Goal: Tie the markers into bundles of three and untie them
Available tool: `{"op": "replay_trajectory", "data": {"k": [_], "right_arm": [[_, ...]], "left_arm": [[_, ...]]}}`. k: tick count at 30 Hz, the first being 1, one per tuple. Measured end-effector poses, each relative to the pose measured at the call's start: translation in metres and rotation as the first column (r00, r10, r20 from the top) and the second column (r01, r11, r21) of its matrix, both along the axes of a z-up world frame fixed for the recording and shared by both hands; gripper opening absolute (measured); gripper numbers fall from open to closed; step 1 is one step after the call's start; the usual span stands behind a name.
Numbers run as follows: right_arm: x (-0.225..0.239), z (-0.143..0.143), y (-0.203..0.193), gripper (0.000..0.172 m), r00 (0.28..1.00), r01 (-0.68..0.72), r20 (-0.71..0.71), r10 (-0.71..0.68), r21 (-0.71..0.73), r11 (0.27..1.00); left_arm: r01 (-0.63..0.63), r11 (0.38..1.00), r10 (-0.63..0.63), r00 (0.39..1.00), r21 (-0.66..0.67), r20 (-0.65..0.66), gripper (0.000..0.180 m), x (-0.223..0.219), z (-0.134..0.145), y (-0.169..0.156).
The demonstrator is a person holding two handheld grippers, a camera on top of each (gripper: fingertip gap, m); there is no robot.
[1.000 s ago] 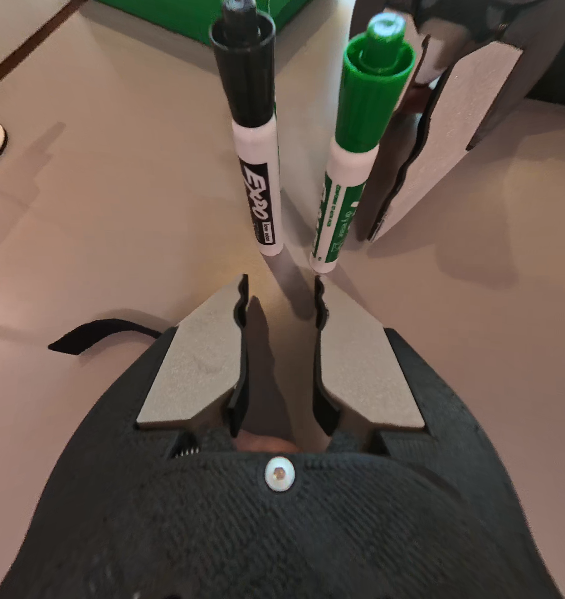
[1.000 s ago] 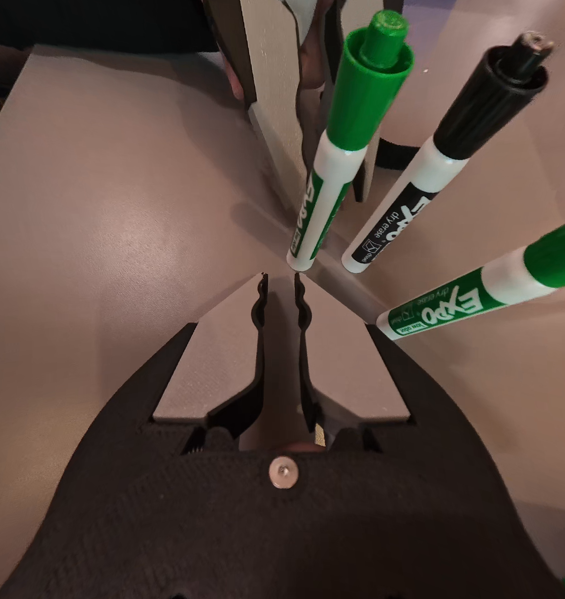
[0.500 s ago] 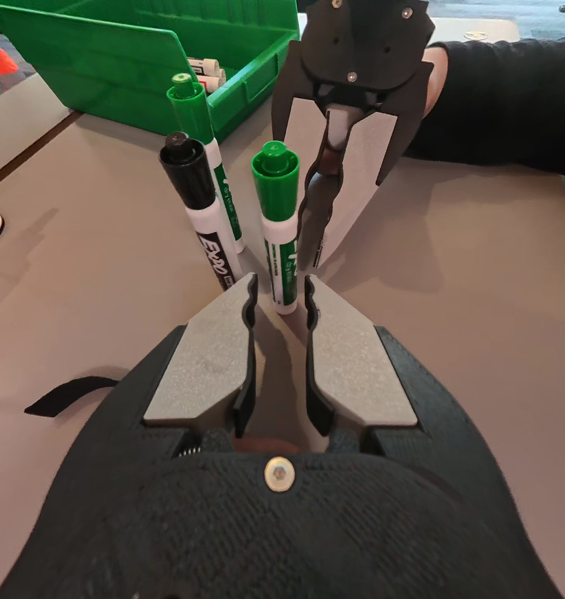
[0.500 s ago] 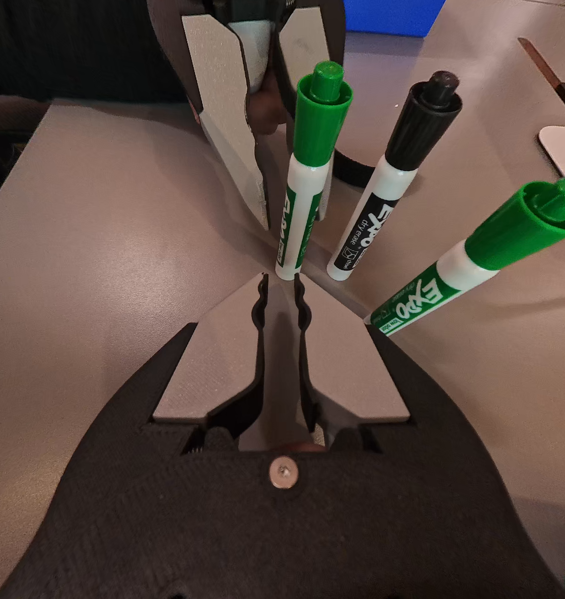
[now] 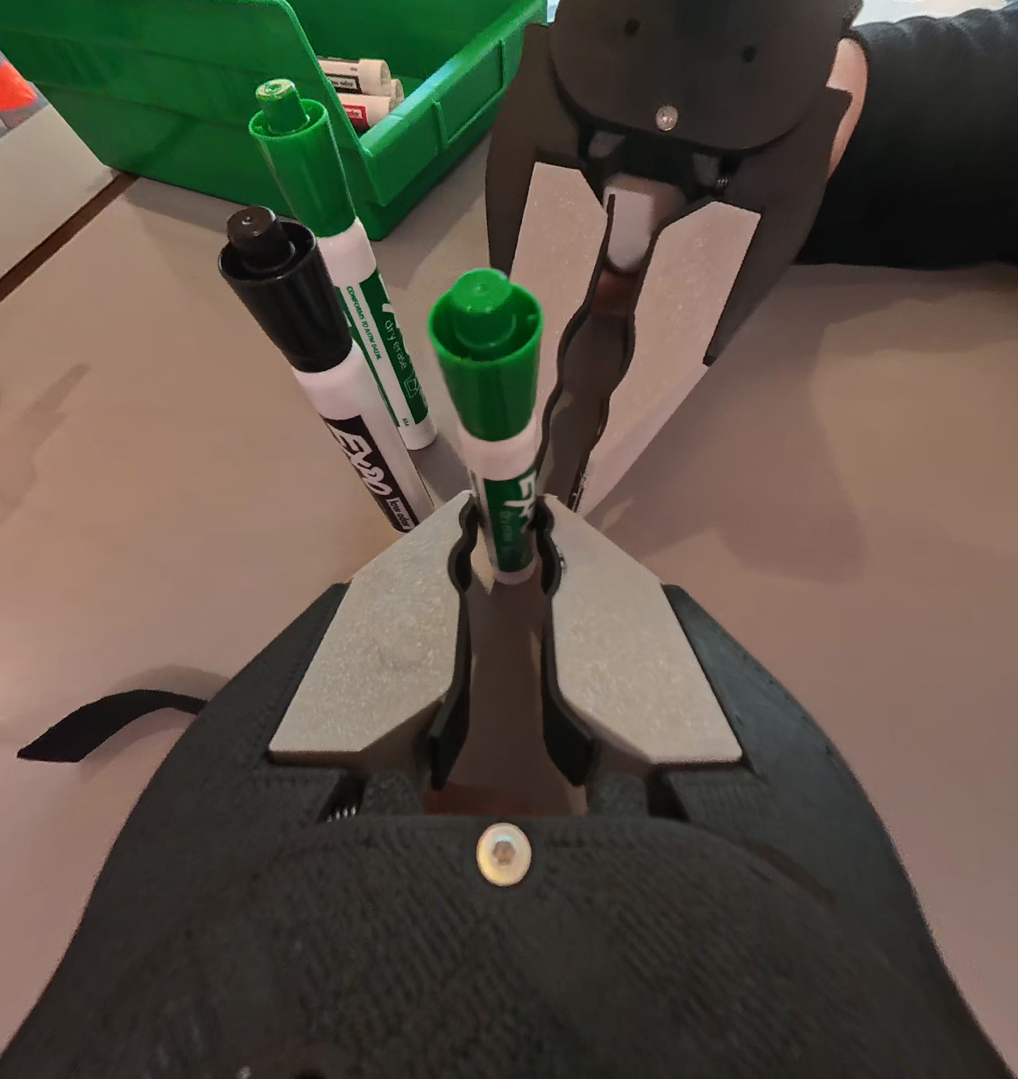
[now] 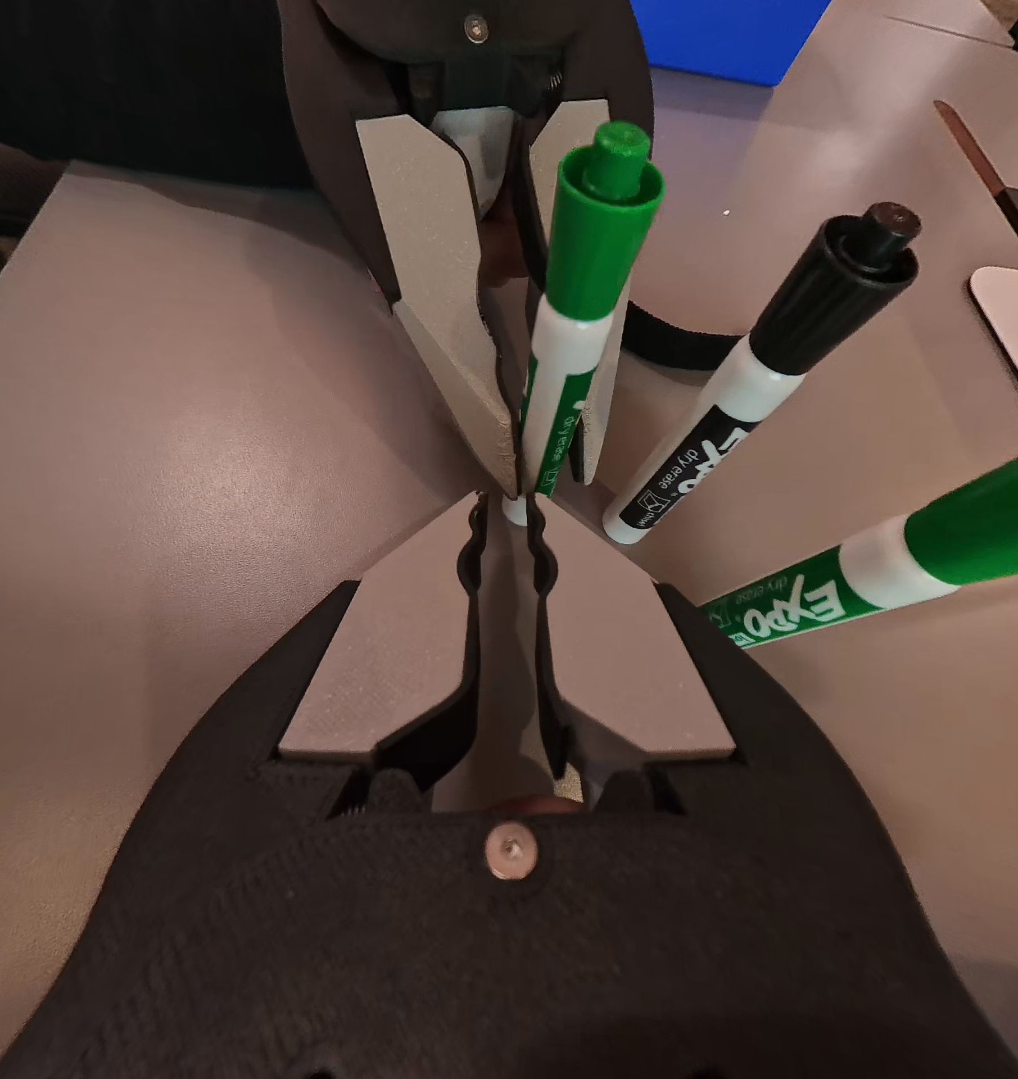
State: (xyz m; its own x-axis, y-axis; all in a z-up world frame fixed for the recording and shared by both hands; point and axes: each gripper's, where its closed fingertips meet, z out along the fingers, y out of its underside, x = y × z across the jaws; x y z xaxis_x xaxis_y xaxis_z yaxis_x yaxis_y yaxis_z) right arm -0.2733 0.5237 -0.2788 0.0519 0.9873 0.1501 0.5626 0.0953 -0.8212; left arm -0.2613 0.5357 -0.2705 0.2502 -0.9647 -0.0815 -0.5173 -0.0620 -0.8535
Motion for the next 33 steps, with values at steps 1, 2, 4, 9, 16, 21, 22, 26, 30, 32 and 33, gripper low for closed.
{"op": "replay_trajectory", "data": {"k": [1,2,4,9,16,21,22,26,30,32,33], "right_arm": [[0.0,0.001,0.0,0.01,1.0,0.001,-0.006,-0.001,-0.005,1.0],[0.001,0.002,0.001,0.01,1.0,0.004,-0.013,-0.004,-0.01,1.0],[0.003,0.003,0.003,0.01,1.0,0.014,-0.019,-0.014,-0.016,1.0],[0.006,0.005,0.007,0.01,0.999,0.031,-0.031,-0.032,-0.031,0.999],[0.005,-0.001,0.008,0.01,0.999,0.038,0.006,-0.038,-0.001,0.999],[0.006,0.014,0.009,0.01,0.997,0.047,-0.055,-0.046,0.006,0.999],[0.006,0.02,0.01,0.01,0.995,0.053,-0.079,-0.052,0.008,0.999],[0.003,0.034,0.009,0.009,0.989,0.065,-0.132,-0.06,0.036,0.997],[0.001,0.018,0.01,0.009,0.996,0.072,-0.056,-0.069,0.047,0.996],[0.001,0.009,0.012,0.009,0.996,0.083,-0.014,-0.082,0.048,0.995],[0.0,0.007,0.011,0.008,0.997,0.079,-0.009,-0.078,0.047,0.996]], "left_arm": [[-0.008,1.0,0.008,1.0,-0.001,-0.001,0.017,0.0,0.0,0.001],[-0.019,1.0,0.019,1.0,0.001,-0.001,0.016,0.001,0.0,0.003],[-0.034,0.999,0.034,0.999,0.008,-0.003,0.016,0.002,0.0,0.005],[-0.047,0.999,0.047,0.999,0.001,-0.001,0.016,0.004,0.0,0.006],[-0.07,0.997,0.07,0.997,0.014,-0.025,0.024,0.005,-0.003,0.009],[-0.064,0.998,0.066,0.995,0.021,-0.079,0.025,-0.008,-0.01,0.01],[-0.063,0.998,0.065,0.994,0.021,-0.092,0.026,-0.011,-0.011,0.011],[-0.058,0.997,0.064,0.989,0.049,-0.135,0.021,-0.025,-0.008,0.012],[-0.07,0.997,0.073,0.99,0.026,-0.125,0.013,-0.027,-0.009,0.014],[-0.062,0.998,0.065,0.986,0.026,-0.156,0.011,-0.025,-0.017,0.013],[-0.056,0.998,0.061,0.983,0.034,-0.17,0.011,-0.024,-0.02,0.012]]}}
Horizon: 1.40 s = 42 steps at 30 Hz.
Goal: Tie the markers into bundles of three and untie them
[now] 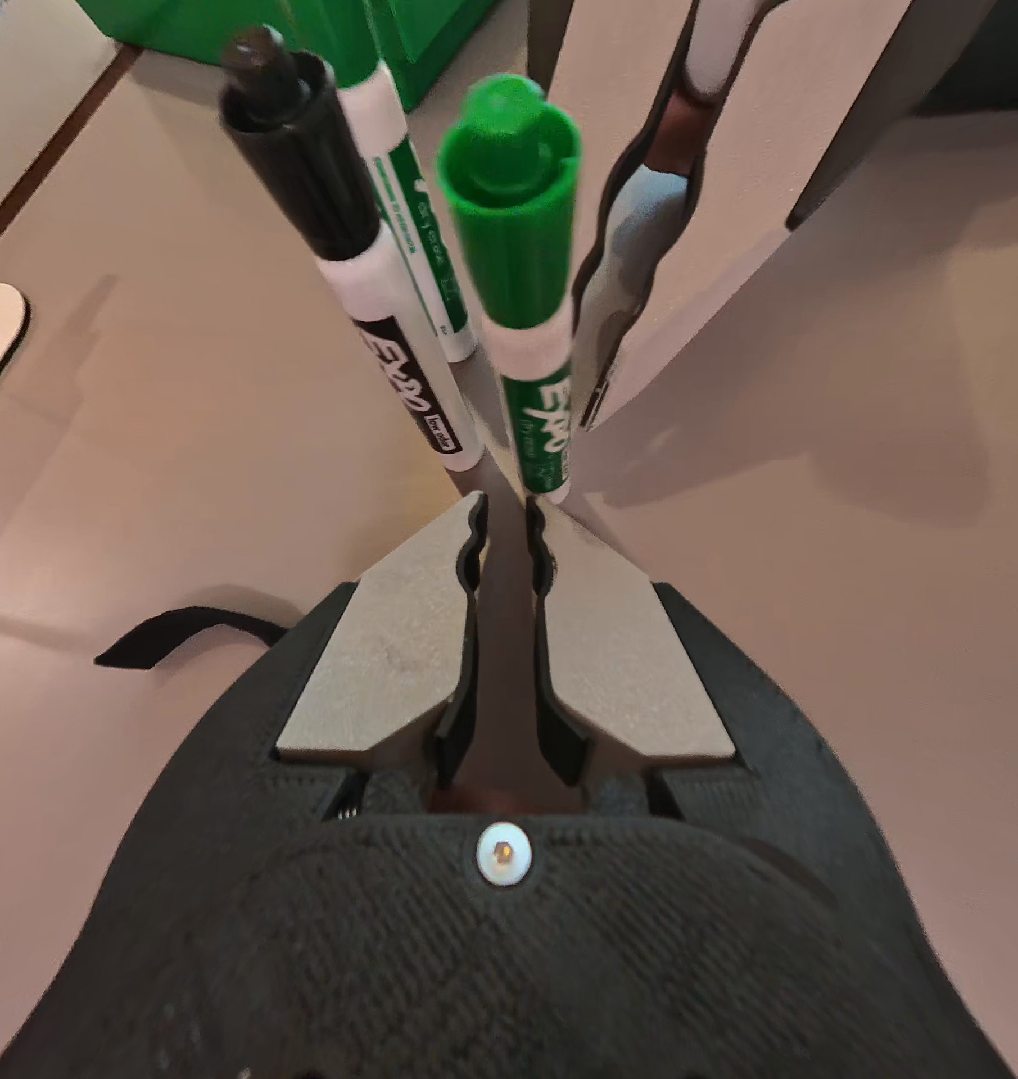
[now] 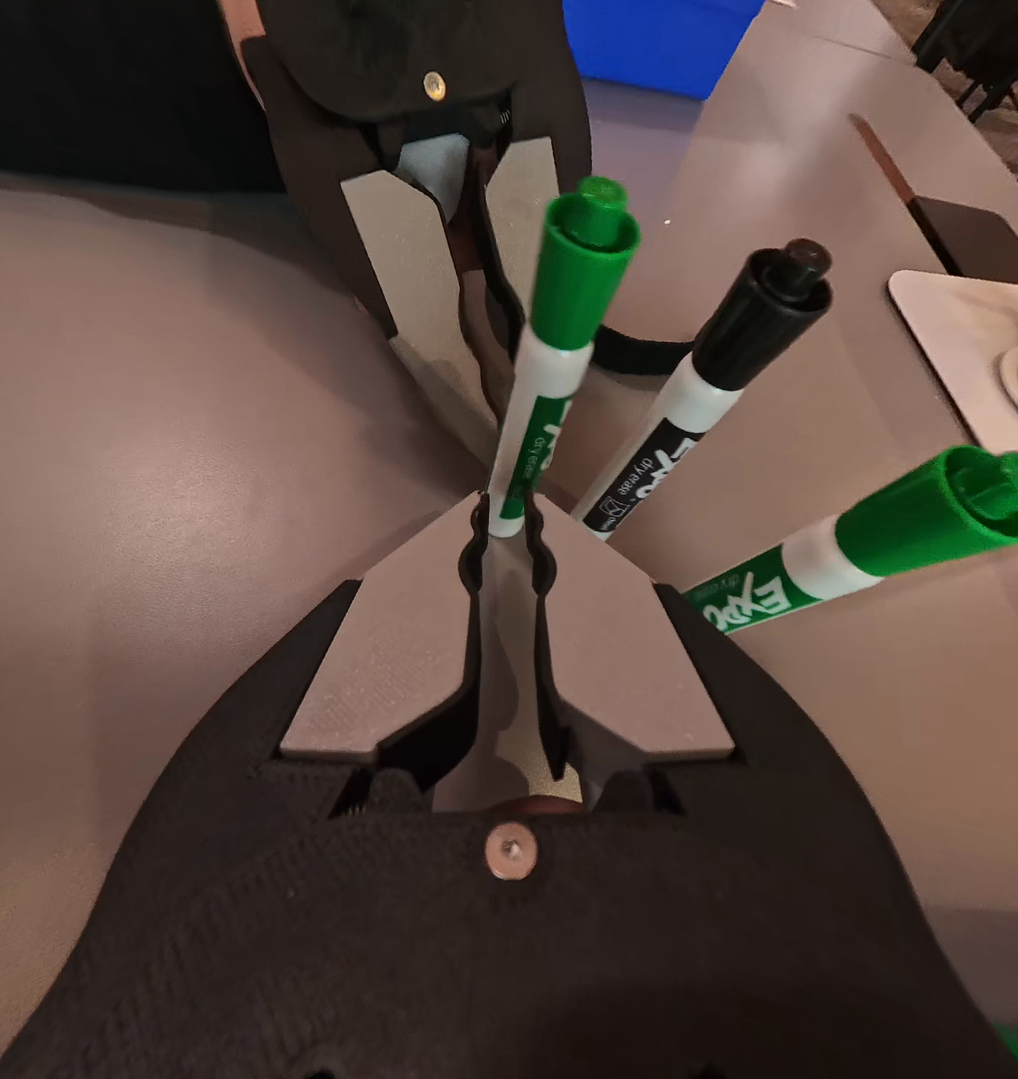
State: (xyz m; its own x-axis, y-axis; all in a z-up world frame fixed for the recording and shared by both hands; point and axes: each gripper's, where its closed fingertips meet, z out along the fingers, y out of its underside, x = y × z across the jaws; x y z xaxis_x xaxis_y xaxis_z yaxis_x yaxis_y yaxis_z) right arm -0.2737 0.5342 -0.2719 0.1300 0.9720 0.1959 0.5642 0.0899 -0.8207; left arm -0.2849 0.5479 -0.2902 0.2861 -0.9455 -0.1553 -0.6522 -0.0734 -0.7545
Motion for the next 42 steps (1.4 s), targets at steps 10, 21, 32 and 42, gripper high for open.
{"op": "replay_trajectory", "data": {"k": [10,21,32,42], "right_arm": [[0.002,-0.004,0.003,0.006,1.0,0.014,0.0,-0.014,-0.03,0.999],[0.008,-0.014,0.004,0.006,0.998,0.011,0.055,-0.009,-0.042,0.999],[0.005,-0.018,-0.001,0.007,0.996,-0.009,0.089,0.012,-0.029,1.0],[0.057,0.004,0.011,0.025,0.998,0.052,0.034,-0.048,-0.144,0.988]], "left_arm": [[0.008,0.999,-0.007,0.999,0.036,-0.035,0.007,0.01,-0.007,-0.002],[0.001,1.0,-0.004,0.993,0.022,0.117,0.01,0.011,0.026,-0.003],[0.03,1.0,-0.03,0.999,0.0,0.018,0.01,0.014,0.003,-0.01],[-0.119,0.993,0.119,0.989,0.001,0.088,0.012,-0.024,0.028,0.02]]}}
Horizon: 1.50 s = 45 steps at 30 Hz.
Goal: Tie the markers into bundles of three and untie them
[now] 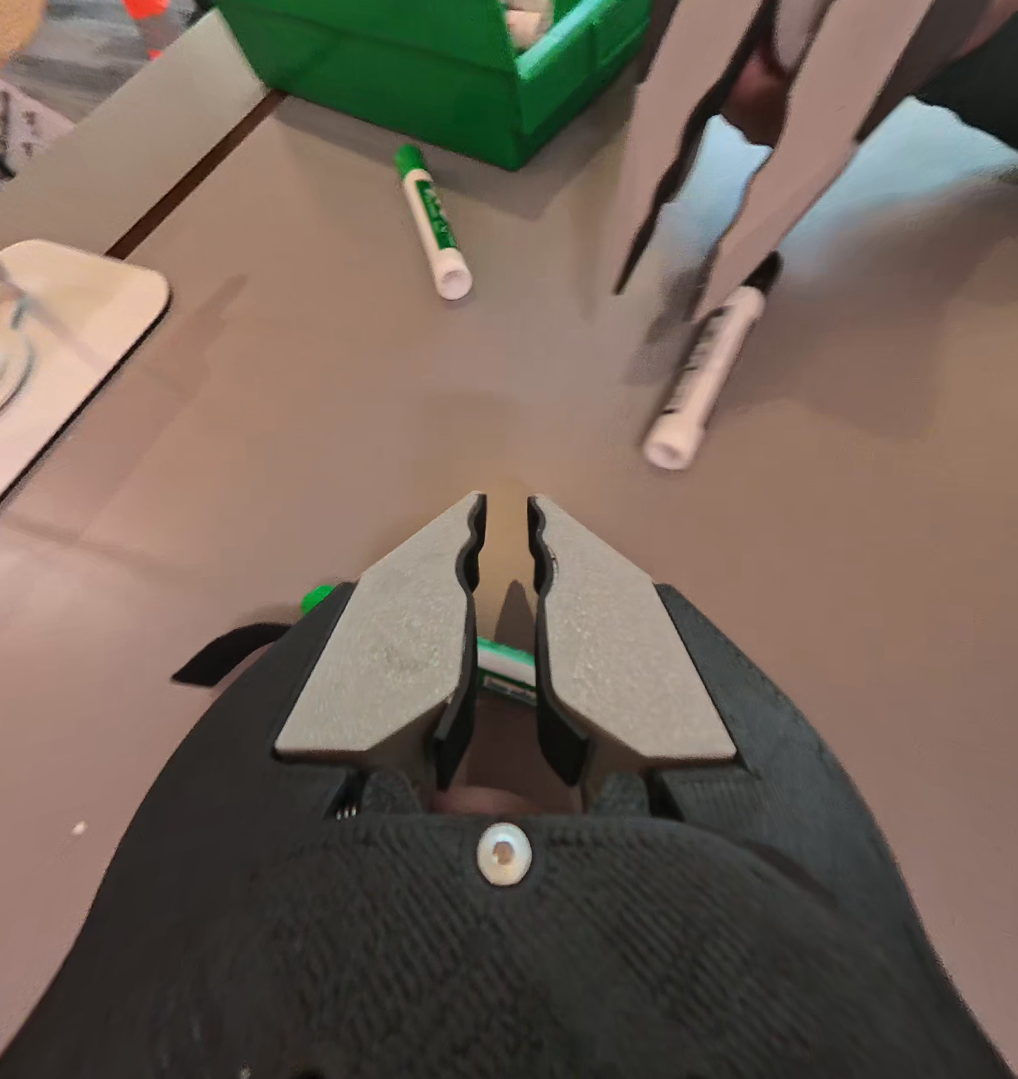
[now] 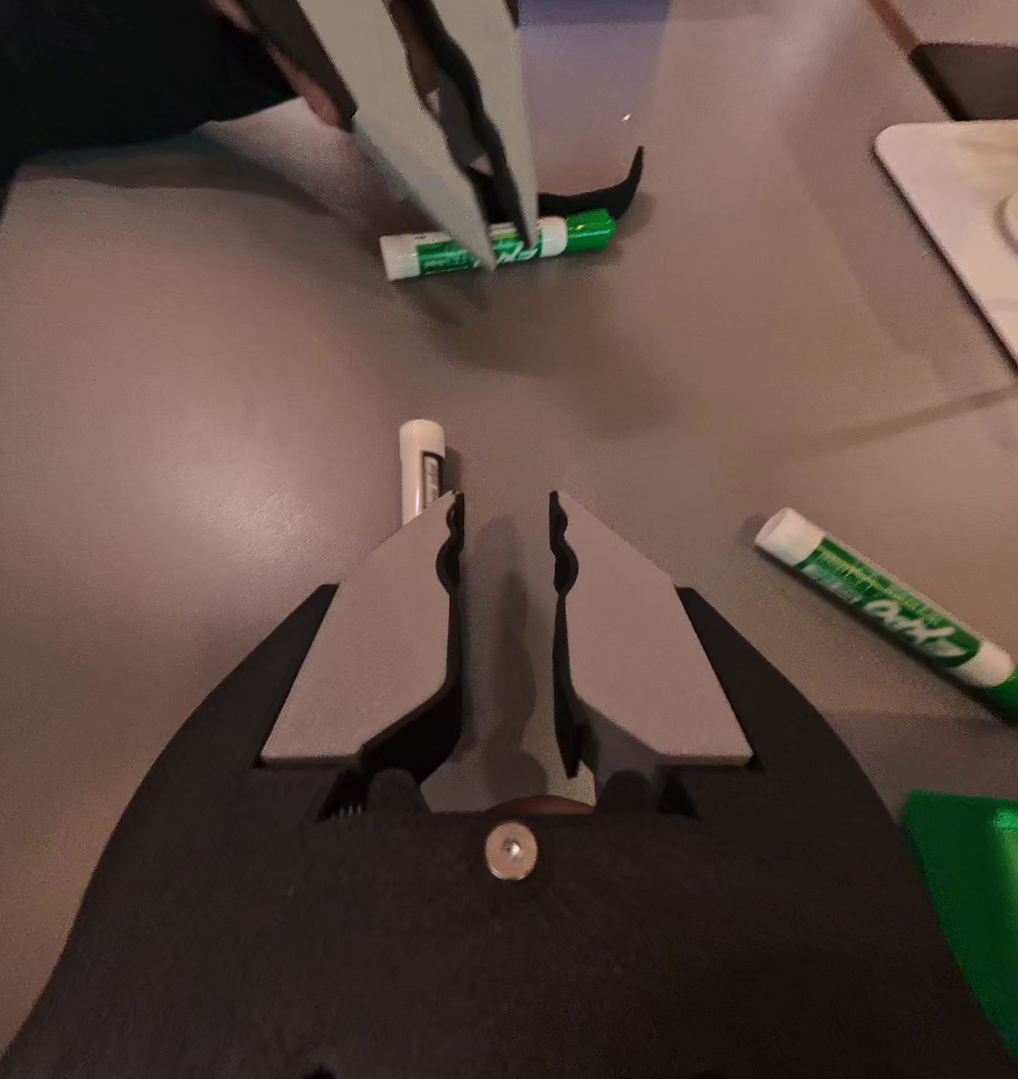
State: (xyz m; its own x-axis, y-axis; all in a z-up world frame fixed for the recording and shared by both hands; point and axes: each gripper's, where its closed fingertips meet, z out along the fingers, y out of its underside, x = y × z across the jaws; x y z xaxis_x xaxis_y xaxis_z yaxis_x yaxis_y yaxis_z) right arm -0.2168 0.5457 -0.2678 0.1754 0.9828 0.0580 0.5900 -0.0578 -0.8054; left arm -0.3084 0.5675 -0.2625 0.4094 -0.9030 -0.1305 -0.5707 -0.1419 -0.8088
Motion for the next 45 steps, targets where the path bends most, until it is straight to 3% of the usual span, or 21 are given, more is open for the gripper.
{"op": "replay_trajectory", "data": {"k": [4,8,10,11,13,21,31,34,36,45], "right_arm": [[0.004,-0.007,-0.023,0.026,0.992,-0.118,0.049,0.119,-0.02,0.993],[-0.011,-0.011,-0.068,0.033,0.951,-0.294,0.085,0.299,-0.061,0.954],[-0.009,-0.031,-0.062,0.035,0.936,-0.273,0.234,0.264,0.003,0.962],[-0.011,-0.033,-0.062,0.022,0.933,-0.279,0.239,0.268,0.012,0.96],[-0.011,-0.034,-0.059,0.017,0.932,-0.274,0.25,0.26,0.019,0.962],[0.002,-0.034,-0.037,0.018,0.964,-0.174,0.206,0.169,0.005,0.985],[0.012,-0.033,-0.025,0.027,0.973,-0.125,0.194,0.122,0.004,0.992],[0.015,-0.033,-0.024,0.027,0.972,-0.122,0.205,0.115,0.021,0.992],[0.017,-0.033,-0.024,0.027,0.971,-0.121,0.208,0.116,0.012,0.993],[0.019,-0.033,-0.023,0.027,0.97,-0.116,0.219,0.109,0.02,0.993]], "left_arm": [[-0.131,0.991,0.13,0.989,-0.011,-0.076,0.016,-0.033,-0.008,0.02],[-0.187,0.979,0.178,0.978,-0.08,-0.107,0.019,-0.045,-0.021,0.023],[-0.21,0.974,0.2,0.972,-0.08,-0.124,0.021,-0.048,-0.025,0.027],[-0.216,0.972,0.204,0.97,-0.088,-0.133,0.021,-0.049,-0.027,0.027],[-0.225,0.97,0.208,0.965,-0.093,-0.163,0.024,-0.05,-0.033,0.026],[-0.251,0.966,0.235,0.95,-0.055,-0.205,0.029,-0.054,-0.037,0.03],[-0.309,0.947,0.294,0.945,-0.093,-0.146,0.029,-0.074,-0.023,0.036],[-0.319,0.938,0.313,0.948,-0.136,-0.065,0.029,-0.079,-0.011,0.036],[-0.309,0.931,0.303,0.951,-0.194,-0.058,0.031,-0.08,-0.014,0.032],[-0.344,0.917,0.318,0.936,-0.2,-0.151,0.037,-0.079,-0.036,0.034]]}}
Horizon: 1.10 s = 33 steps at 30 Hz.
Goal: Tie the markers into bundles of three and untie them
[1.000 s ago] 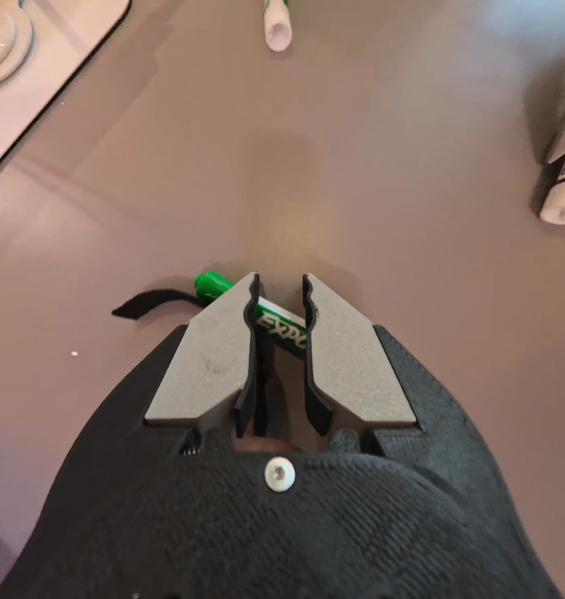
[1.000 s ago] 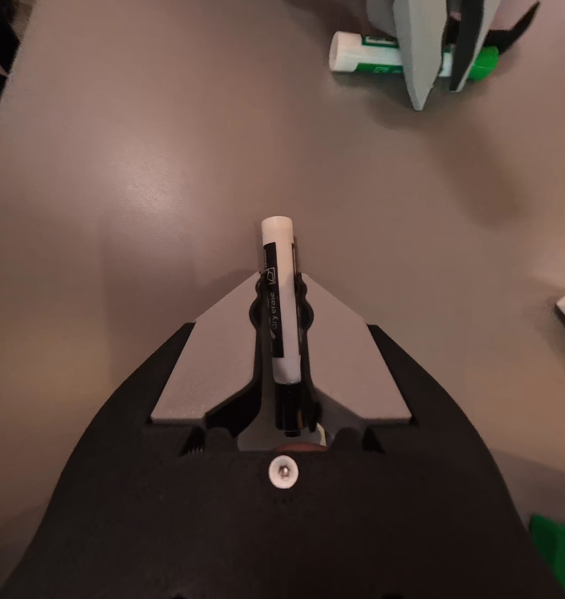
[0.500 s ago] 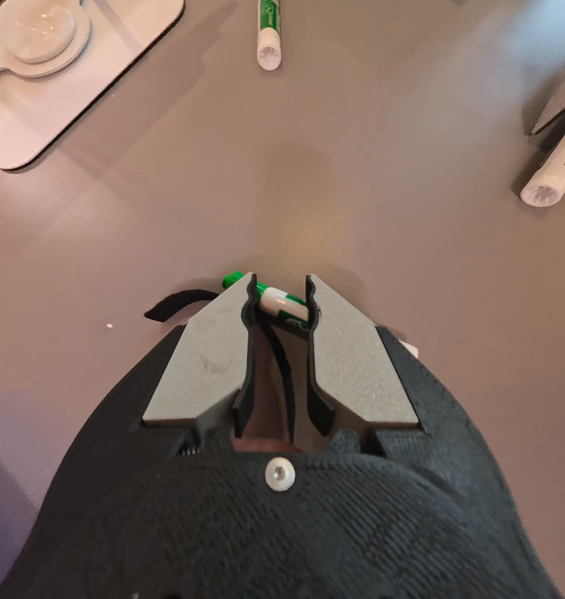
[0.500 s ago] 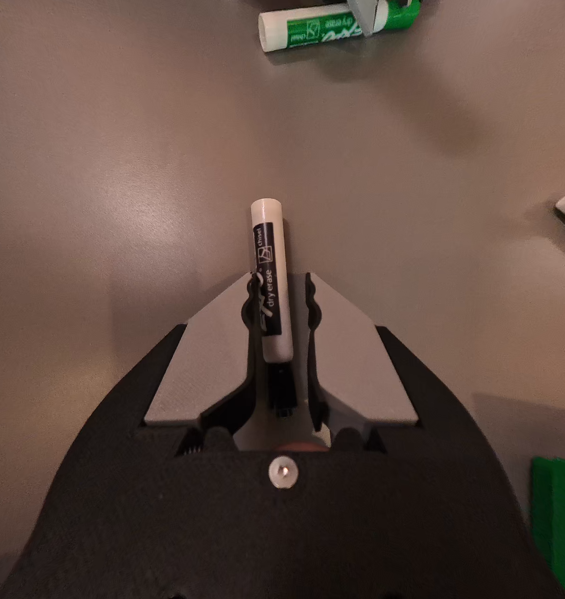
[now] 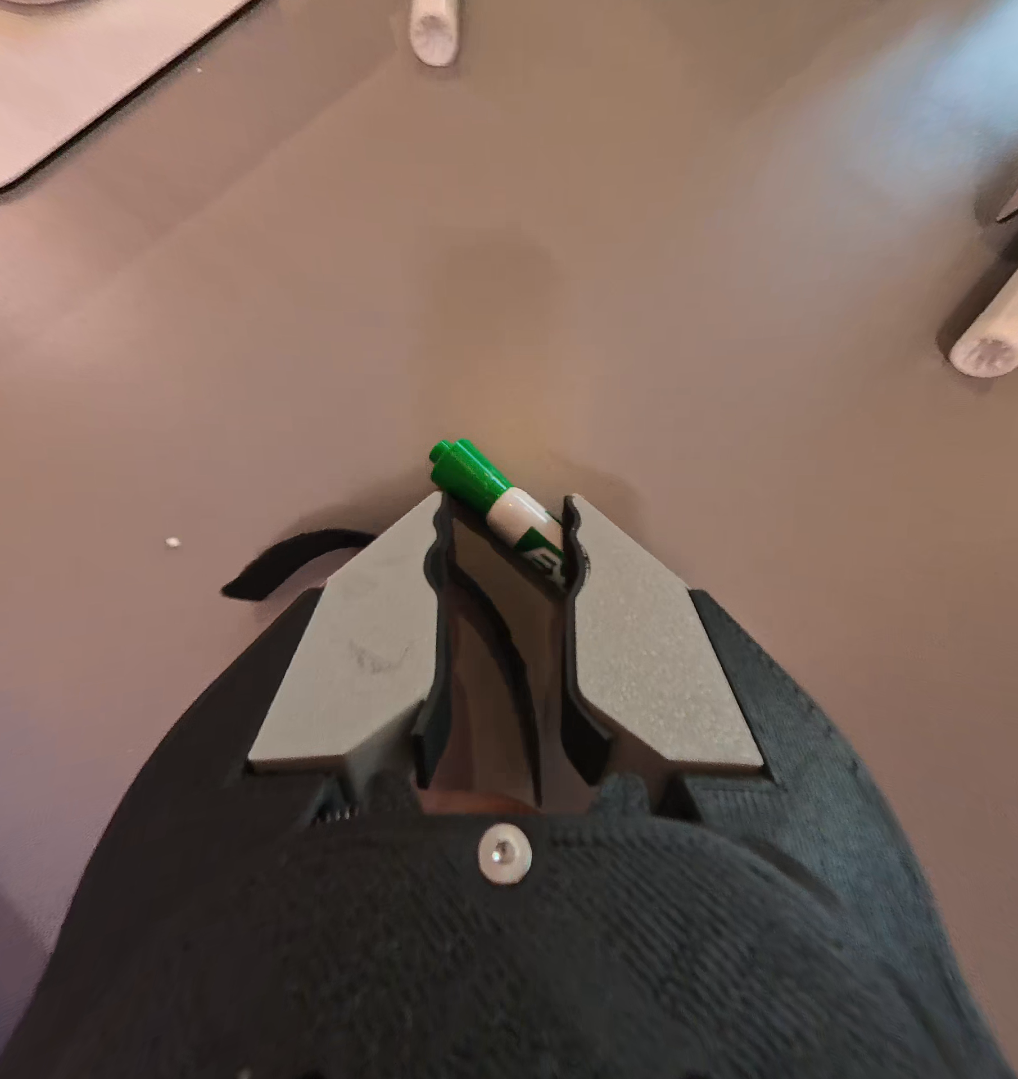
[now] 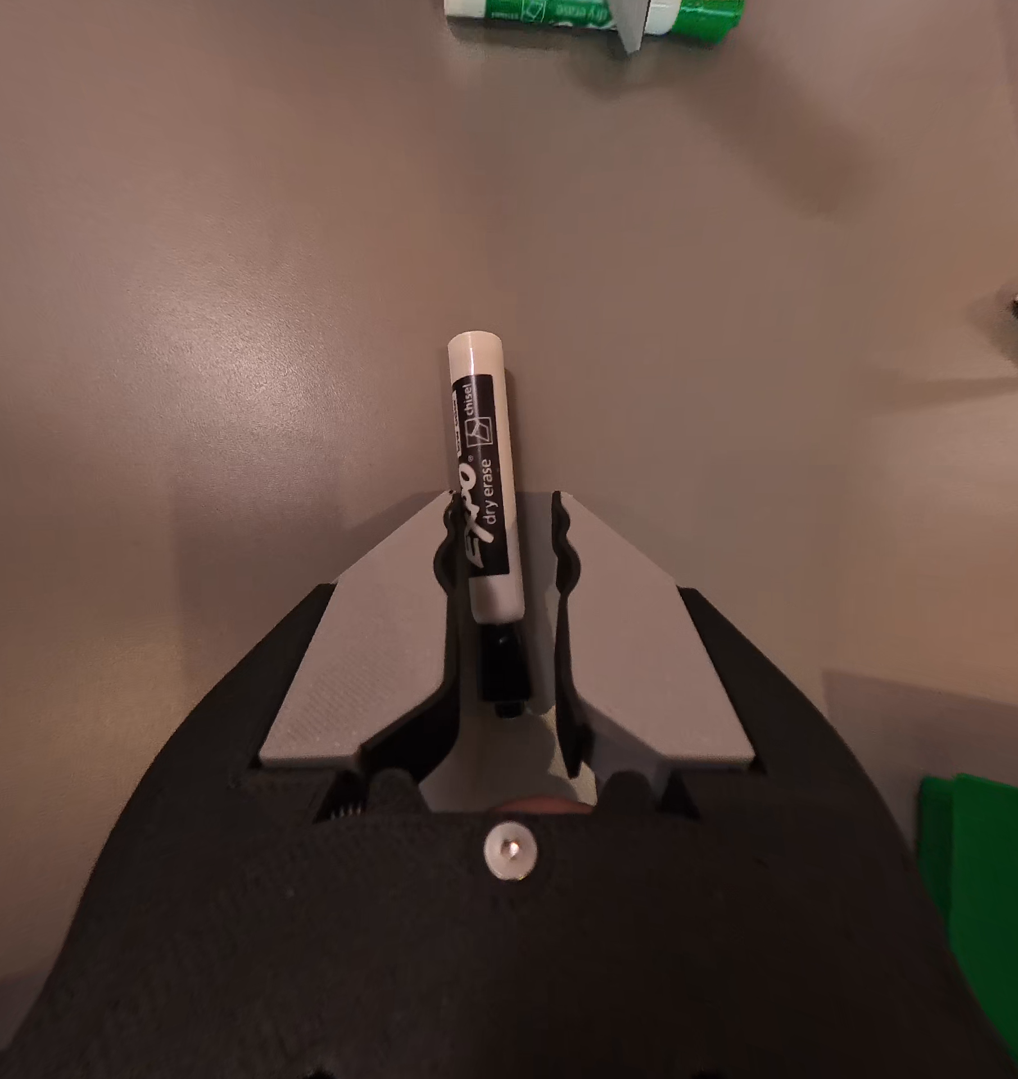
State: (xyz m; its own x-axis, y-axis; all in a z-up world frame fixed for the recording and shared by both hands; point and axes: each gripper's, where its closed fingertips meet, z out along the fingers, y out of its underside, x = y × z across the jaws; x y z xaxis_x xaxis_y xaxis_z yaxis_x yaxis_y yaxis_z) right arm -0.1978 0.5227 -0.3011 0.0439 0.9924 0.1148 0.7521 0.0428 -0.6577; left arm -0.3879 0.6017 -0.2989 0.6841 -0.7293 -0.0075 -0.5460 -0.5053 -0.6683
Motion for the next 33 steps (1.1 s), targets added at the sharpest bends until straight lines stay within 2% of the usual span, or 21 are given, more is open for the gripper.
{"op": "replay_trajectory", "data": {"k": [12,16,20,22,27,31,33], "right_arm": [[0.0,0.0,0.0,0.025,1.0,0.002,0.005,-0.002,0.002,1.0],[0.0,0.0,0.001,0.027,1.0,0.006,0.0,-0.006,0.002,1.0],[-0.002,-0.001,0.001,0.028,1.0,0.011,-0.02,-0.011,-0.027,1.0],[-0.001,-0.001,0.002,0.028,1.0,0.013,-0.022,-0.013,-0.022,1.0],[0.006,0.005,0.008,0.028,0.999,0.034,-0.025,-0.034,0.007,0.999],[0.002,0.023,0.012,0.027,0.99,0.053,-0.13,-0.052,0.003,0.999],[0.0,0.025,0.012,0.028,0.988,0.054,-0.148,-0.055,-0.009,0.998]], "left_arm": [[0.11,0.991,-0.108,0.994,0.073,-0.023,0.024,0.031,0.002,-0.005],[0.12,0.973,-0.142,0.985,0.198,0.103,0.016,0.049,0.035,-0.003],[0.131,0.955,-0.169,0.978,0.265,0.125,0.015,0.059,0.042,-0.001],[0.135,0.943,-0.195,0.965,0.303,0.178,0.015,0.069,0.05,-0.001],[0.117,0.921,-0.276,0.869,0.37,0.411,0.015,0.097,0.081,-0.007],[0.101,0.926,-0.291,0.804,0.363,0.518,0.015,0.109,0.089,-0.008],[0.082,0.92,-0.289,0.804,0.384,0.52,0.015,0.111,0.09,-0.005]]}}
